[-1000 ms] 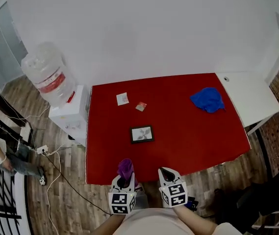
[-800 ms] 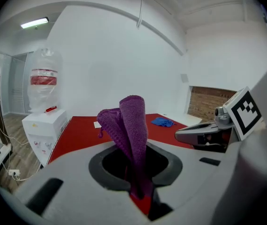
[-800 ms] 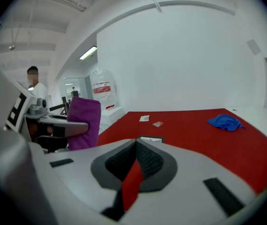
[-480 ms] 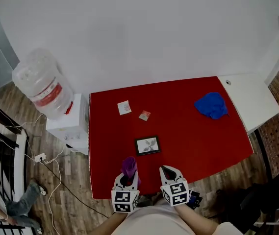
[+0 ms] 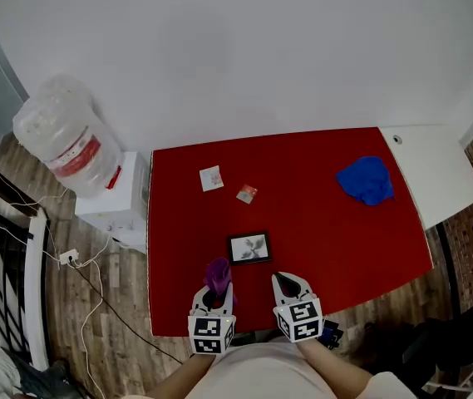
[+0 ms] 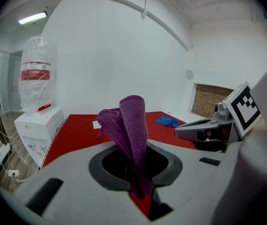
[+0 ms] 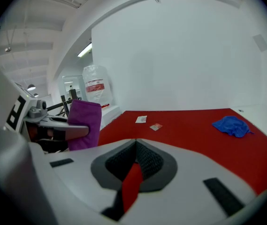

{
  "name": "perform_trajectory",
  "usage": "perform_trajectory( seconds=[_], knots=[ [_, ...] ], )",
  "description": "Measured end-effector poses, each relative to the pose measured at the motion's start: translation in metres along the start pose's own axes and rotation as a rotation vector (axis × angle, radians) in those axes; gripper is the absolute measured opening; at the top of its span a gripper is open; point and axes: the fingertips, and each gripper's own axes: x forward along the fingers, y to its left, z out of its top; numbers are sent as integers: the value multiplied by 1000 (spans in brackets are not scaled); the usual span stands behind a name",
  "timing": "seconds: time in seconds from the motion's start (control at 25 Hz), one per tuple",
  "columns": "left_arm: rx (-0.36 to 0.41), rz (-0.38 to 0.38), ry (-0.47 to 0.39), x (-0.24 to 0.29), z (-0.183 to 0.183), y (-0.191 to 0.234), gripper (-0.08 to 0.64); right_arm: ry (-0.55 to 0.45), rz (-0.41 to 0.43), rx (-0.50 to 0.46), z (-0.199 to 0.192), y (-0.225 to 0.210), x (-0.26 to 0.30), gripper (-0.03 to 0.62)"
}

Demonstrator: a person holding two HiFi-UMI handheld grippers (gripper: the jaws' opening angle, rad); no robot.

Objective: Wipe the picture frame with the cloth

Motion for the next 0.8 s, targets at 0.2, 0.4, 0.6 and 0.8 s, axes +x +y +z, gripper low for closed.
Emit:
perform_trajectory(
  seconds=[0.2,0.4,0.6,0.8],
  knots=[
    [60,4,23,23,2,3,61,17,11,-9,-2,-12,11,5],
    [249,-28,131,63,-14,17,61,32,21,-20,-7,-24,28,4],
    [604,-41,303,120,-37,43,61,37,25,-6,-14,-32,46,4],
    [958,-76,479,171,-66,66,61,49,35,16,-27,-33,59,3]
  ],
)
